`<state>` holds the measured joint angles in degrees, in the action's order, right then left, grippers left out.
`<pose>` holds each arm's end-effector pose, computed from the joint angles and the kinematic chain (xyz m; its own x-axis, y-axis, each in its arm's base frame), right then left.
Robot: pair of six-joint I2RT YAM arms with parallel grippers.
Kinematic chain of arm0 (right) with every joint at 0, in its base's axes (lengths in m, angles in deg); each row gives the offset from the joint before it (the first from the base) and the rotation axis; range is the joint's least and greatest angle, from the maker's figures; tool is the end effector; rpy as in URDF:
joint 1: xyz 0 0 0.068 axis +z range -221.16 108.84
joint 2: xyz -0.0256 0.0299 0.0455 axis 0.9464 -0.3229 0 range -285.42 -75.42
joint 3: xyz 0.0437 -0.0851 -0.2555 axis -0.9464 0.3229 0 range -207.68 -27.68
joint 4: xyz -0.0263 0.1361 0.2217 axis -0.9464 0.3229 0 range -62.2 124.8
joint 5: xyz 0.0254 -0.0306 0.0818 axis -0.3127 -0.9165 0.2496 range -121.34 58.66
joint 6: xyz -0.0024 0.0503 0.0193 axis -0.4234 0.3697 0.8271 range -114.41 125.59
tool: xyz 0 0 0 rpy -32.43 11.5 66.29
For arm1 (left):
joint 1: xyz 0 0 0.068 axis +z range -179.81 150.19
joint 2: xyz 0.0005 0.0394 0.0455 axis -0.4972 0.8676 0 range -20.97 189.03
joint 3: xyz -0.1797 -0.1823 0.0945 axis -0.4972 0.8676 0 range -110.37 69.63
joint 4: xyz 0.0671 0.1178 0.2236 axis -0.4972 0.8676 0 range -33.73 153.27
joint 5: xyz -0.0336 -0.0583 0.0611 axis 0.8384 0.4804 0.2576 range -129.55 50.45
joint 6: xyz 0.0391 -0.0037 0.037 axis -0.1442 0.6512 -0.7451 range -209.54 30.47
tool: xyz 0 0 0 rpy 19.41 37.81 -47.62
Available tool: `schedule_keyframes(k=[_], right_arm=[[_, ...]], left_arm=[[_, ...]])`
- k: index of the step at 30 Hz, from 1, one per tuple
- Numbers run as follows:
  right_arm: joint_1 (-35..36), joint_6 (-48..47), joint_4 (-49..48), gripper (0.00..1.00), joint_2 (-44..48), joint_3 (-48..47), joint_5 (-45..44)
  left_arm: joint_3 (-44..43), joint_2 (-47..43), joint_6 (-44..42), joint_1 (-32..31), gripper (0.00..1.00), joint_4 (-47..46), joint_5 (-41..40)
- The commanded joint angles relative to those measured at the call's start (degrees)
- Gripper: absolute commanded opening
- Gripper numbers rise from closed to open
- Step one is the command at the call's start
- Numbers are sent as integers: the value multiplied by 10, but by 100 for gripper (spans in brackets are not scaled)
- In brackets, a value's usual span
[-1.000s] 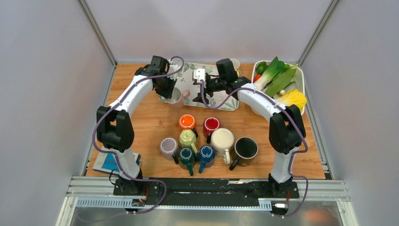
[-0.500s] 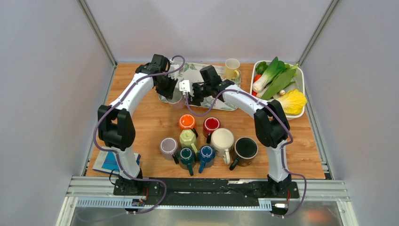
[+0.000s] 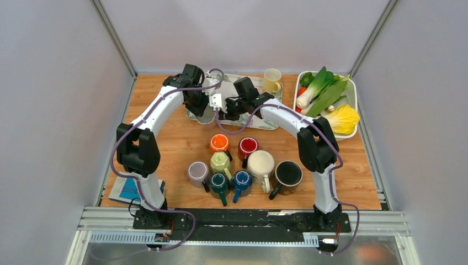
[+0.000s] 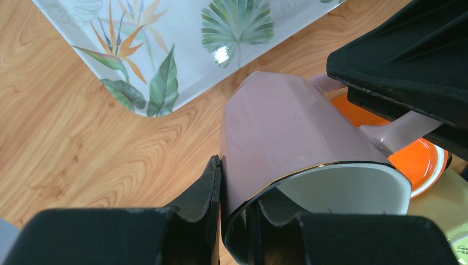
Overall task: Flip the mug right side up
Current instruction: Place the cup on the tray.
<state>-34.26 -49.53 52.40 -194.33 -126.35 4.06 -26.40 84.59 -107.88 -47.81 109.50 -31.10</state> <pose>0.3645 0.2995 0.2435 0.3486 -0.5745 -0.7406 -0.9303 -0.1155 -0.3482 0.3716 -0.1261 0.2893 -0.6863 0.5503 -0.4756 0.6168 0.7868 0.0202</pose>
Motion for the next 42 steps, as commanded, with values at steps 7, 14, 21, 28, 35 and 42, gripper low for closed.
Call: schedule_keyframes(k=[7,14,21,28,35,42], right_arm=[[25,-63,1,30,-15,-12,-5],[26,-96,1,31,-22,-17,6],[26,-82,-2,0,-22,-20,27],[15,3,-56,0,-7,6,-30],[-14,88,-116,0,8,30,-39],[-42,174,-161,0,-11,11,-51]], left_arm=[[-63,-13,53,5,0,-46,71],[-72,-4,48,0,0,-37,92],[-75,2,75,0,2,-44,101],[-78,1,95,2,37,-37,24],[-87,-15,126,41,51,-54,12],[-66,-52,139,59,51,-94,-4]])
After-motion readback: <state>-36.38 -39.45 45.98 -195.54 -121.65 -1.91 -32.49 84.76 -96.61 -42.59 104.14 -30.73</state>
